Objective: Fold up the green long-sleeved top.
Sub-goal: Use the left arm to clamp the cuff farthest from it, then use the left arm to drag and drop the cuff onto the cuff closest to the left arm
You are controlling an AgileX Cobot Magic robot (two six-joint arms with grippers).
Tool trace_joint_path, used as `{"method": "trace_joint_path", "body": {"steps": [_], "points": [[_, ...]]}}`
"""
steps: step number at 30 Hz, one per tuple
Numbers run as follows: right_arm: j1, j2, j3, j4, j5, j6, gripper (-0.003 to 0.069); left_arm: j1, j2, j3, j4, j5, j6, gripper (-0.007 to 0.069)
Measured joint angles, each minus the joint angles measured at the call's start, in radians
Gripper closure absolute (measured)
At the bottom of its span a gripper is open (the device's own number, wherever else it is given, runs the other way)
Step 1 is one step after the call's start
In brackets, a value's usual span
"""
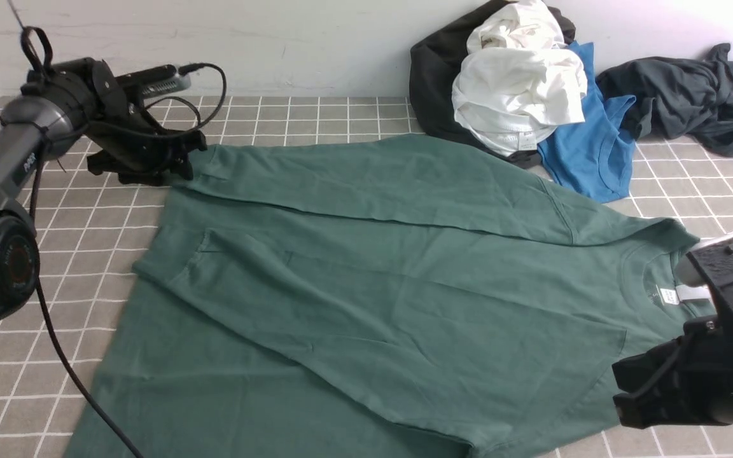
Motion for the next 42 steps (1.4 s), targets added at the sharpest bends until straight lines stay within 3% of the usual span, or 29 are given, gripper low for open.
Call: {"method": "trace_joint_path", "body": {"steps": [1,2,3,7,10,14,16,23,26,34,37,42], "points": [[0.0,0.0,0.0,-0.001,0.001,0.0,0.0673,0.0,0.001,0.0,-0.002,0.0,0.003,0.0351],[0.0,0.0,0.0,-0.002,0.001,0.0,0.0673,0.0,0.003,-0.001,-0.007,-0.007,0.028,0.0461],[0.0,0.0,0.0,-0.002,0.002,0.0,0.0673,0.001,0.003,-0.001,-0.009,-0.007,0.041,0.0524],[0.0,0.0,0.0,-0.002,0.005,-0.015,0.0673,-0.001,-0.017,-0.008,0.001,0.046,0.071,0.0601],[0.0,0.0,0.0,-0.002,0.005,-0.038,0.0673,-0.002,-0.055,-0.008,0.024,0.122,0.072,0.0601],[0.0,0.0,0.0,0.007,-0.001,-0.071,0.0673,-0.015,-0.187,-0.017,0.053,0.372,0.072,0.0601],[0.0,0.0,0.0,0.014,-0.006,-0.072,0.0673,-0.032,-0.231,-0.011,0.091,0.402,0.072,0.0601],[0.0,0.0,0.0,0.017,-0.007,-0.09,0.0673,-0.098,-0.335,0.204,0.183,0.415,0.052,0.0601],[0.0,0.0,0.0,0.017,-0.007,-0.119,0.0673,-0.137,-0.463,0.418,0.218,0.416,0.05,0.0598],[0.0,0.0,0.0,0.03,-0.007,-0.128,0.0673,-0.129,-0.733,0.751,0.297,0.414,0.013,0.059],[0.0,0.0,0.0,0.057,-0.007,-0.129,0.0673,-0.13,-0.789,0.882,0.29,0.342,0.012,0.0586],[0.0,0.0,0.0,0.081,-0.007,-0.129,0.0673,-0.139,-0.795,1.039,0.284,0.25,0.041,0.0503]]}}
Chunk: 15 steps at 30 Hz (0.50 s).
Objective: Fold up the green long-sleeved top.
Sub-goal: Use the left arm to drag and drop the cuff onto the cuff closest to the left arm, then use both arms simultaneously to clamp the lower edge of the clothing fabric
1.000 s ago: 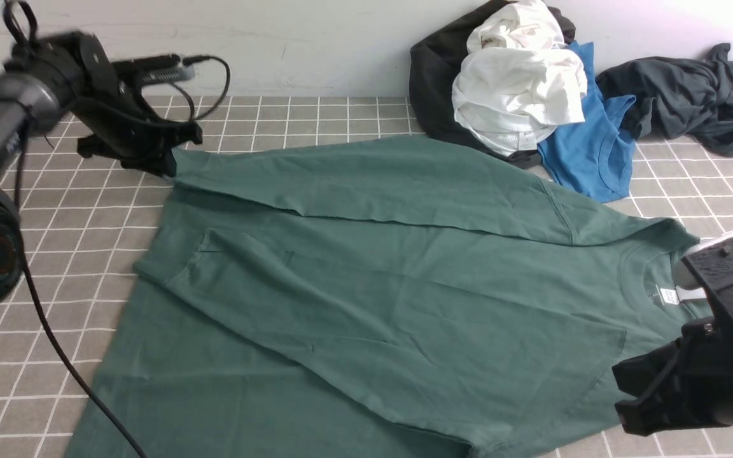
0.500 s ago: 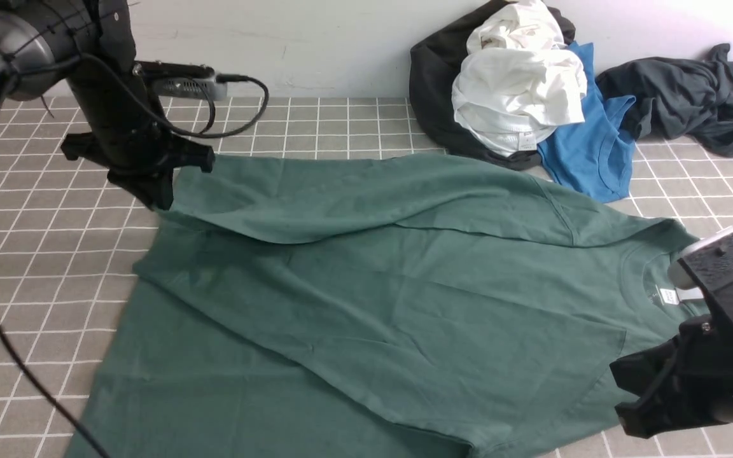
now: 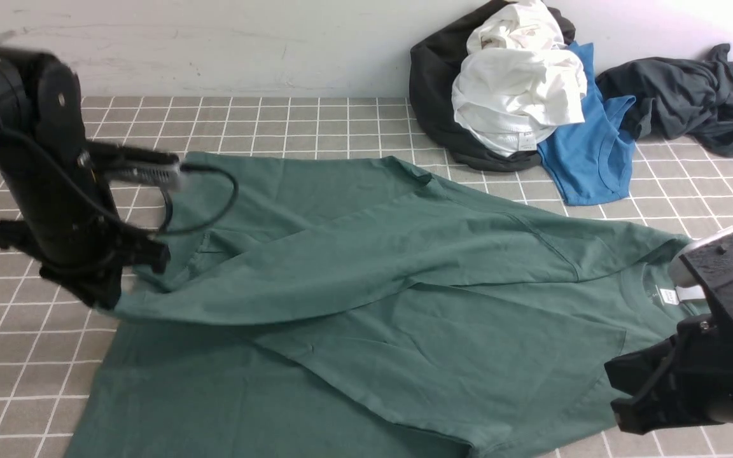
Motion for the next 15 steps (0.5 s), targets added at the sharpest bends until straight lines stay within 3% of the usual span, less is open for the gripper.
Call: {"method": "trace_joint_path", "body": {"steps": [2,3,6,8,11,15], "points": [[0.0,0.0,0.0,0.001,0.001,-0.002,0.0673,-0.002,-0.005,0.041,0.001,-0.002,0.02,0.0414],[0.0,0.0,0.0,0.001,0.002,-0.002,0.0673,-0.002,-0.007,0.043,0.001,-0.002,0.02,0.0414],[0.0,0.0,0.0,0.005,0.015,-0.004,0.0673,-0.019,-0.085,0.078,-0.016,0.003,0.035,0.0237],[0.0,0.0,0.0,0.005,0.025,-0.007,0.0673,-0.048,-0.146,0.106,-0.018,0.004,0.048,0.018],[0.0,0.0,0.0,0.006,0.07,-0.028,0.0673,-0.151,-0.269,0.234,-0.013,0.001,0.142,0.0123],[0.0,0.0,0.0,0.032,0.108,-0.081,0.0673,-0.23,-0.319,0.38,0.003,-0.036,0.281,0.0114]]}}
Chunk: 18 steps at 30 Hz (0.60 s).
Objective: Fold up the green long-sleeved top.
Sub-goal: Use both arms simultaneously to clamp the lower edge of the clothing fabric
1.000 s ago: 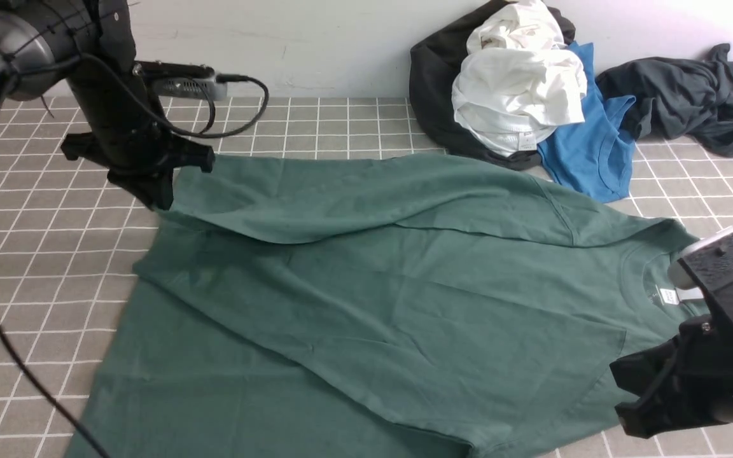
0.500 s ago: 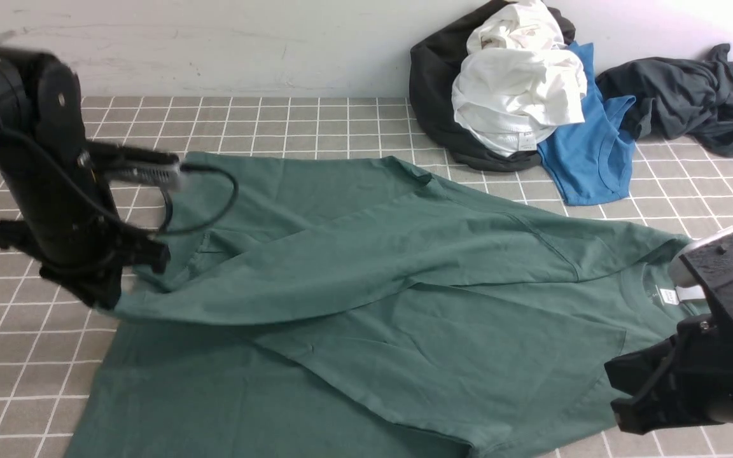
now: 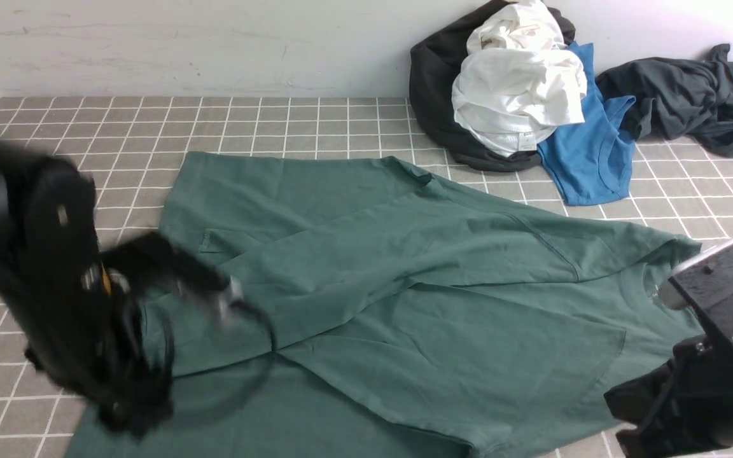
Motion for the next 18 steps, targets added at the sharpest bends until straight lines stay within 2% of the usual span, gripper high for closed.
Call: {"method": "trace_joint_path", "body": {"steps": [2,6,9,15,16,18], "points": [[0.0,0.0,0.0,0.046,0.036,-0.06,0.0673,-0.053,-0.004,0.122,0.043,-0.064,0.15,0.0114],[0.0,0.0,0.0,0.125,0.063,-0.149,0.0673,-0.079,0.01,0.218,0.107,-0.161,0.246,0.0114],[0.0,0.0,0.0,0.211,0.073,-0.222,0.0673,-0.08,0.031,0.259,0.178,-0.239,0.259,0.0114],[0.0,0.0,-0.001,0.29,0.092,-0.318,0.0673,-0.081,0.067,0.288,0.263,-0.3,0.255,0.0125],[0.0,0.0,-0.001,0.295,0.096,-0.328,0.0673,-0.083,0.068,0.288,0.27,-0.299,0.251,0.0134],[0.0,-0.001,-0.001,0.308,0.104,-0.358,0.0673,-0.088,0.07,0.289,0.312,-0.305,0.219,0.0208]]}}
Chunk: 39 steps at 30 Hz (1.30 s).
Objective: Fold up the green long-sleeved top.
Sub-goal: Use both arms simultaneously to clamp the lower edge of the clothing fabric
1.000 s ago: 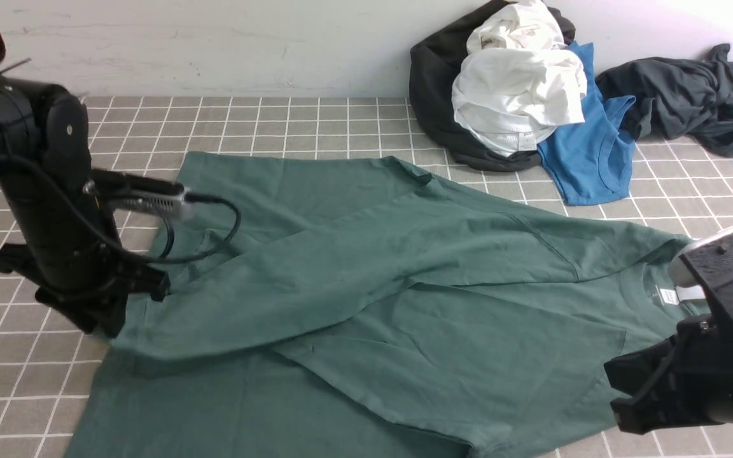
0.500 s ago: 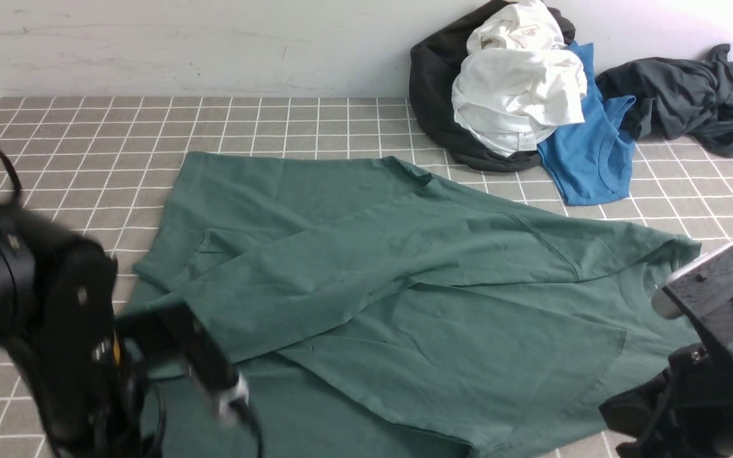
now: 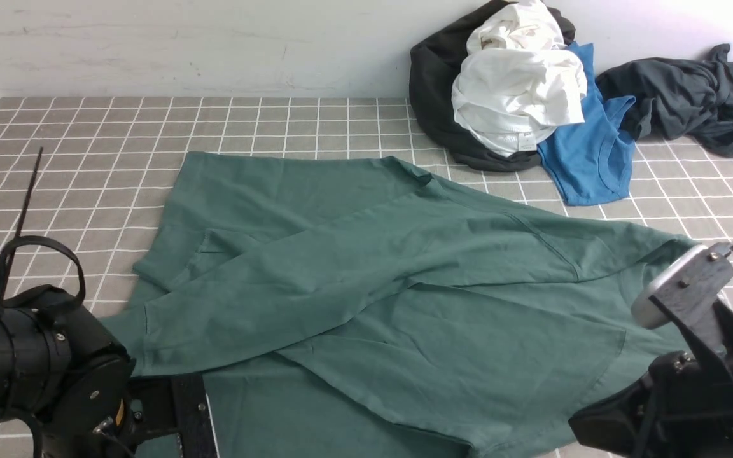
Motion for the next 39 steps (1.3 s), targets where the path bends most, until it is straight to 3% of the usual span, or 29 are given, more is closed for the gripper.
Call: {"method": "trace_joint_path", "body": {"steps": [3,4,5,6,8,12,15,19,20,22,24,27,29,32,35,36,38,39], "points": [[0.0,-0.01,0.0,0.006,0.002,-0.028,0.0673,-0.007,-0.005,0.004,0.037,-0.018,-0.047,0.0335],[0.0,-0.024,0.0,0.008,0.003,-0.045,0.0673,-0.025,-0.025,0.009,0.049,-0.016,-0.083,0.0438],[0.0,-0.026,0.0,0.008,0.003,-0.049,0.0673,-0.028,-0.032,0.009,0.049,-0.016,-0.093,0.0465],[0.0,-0.041,0.0,0.008,0.006,-0.06,0.0673,-0.048,-0.063,0.01,0.05,-0.011,-0.137,0.0556],[0.0,-0.059,0.0,0.008,0.007,-0.084,0.0673,-0.068,-0.109,0.01,0.043,-0.004,-0.198,0.0608],[0.0,-0.067,-0.005,-0.009,0.016,-0.138,0.0664,-0.078,-0.169,0.01,0.013,0.025,-0.267,0.0624],[0.0,-0.058,-0.03,-0.095,0.016,-0.194,0.0608,-0.08,-0.208,0.01,-0.002,0.06,-0.292,0.0625],[0.0,0.024,-0.05,-0.366,-0.083,-0.288,0.0418,-0.08,-0.222,0.01,-0.011,0.096,-0.362,0.0625],[0.0,0.03,-0.051,-0.381,-0.093,-0.288,0.0398,-0.08,-0.222,0.01,-0.012,0.096,-0.364,0.0625],[0.0,0.123,-0.051,-0.574,-0.137,-0.294,0.0289,-0.08,-0.222,0.01,-0.015,0.096,-0.386,0.0625],[0.0,0.202,-0.051,-0.715,-0.155,-0.288,0.0238,-0.08,-0.222,0.01,-0.017,0.095,-0.401,0.0625],[0.0,0.292,-0.051,-0.846,-0.174,-0.259,0.0221,-0.08,-0.222,0.01,-0.017,0.095,-0.423,0.0625],[0.0,0.338,-0.051,-0.903,-0.187,-0.229,0.0227,-0.08,-0.222,0.01,-0.018,0.095,-0.434,0.0625],[0.0,0.414,-0.052,-1.0,-0.233,-0.159,0.0298,-0.08,-0.222,0.01,-0.018,0.095,-0.449,0.0625],[0.0,0.43,-0.056,-1.045,-0.264,-0.071,0.0439,-0.08,-0.223,0.01,-0.022,0.095,-0.484,0.0625],[0.0,0.43,-0.055,-1.046,-0.264,-0.063,0.0449,-0.08,-0.224,0.01,-0.022,0.095,-0.49,0.0625],[0.0,0.427,-0.074,-1.056,-0.264,0.075,0.0585,-0.08,-0.234,-0.011,-0.026,0.115,-0.527,0.0625],[0.0,0.426,-0.074,-1.056,-0.263,0.075,0.0593,-0.08,-0.235,-0.014,-0.027,0.115,-0.527,0.0625]]}}
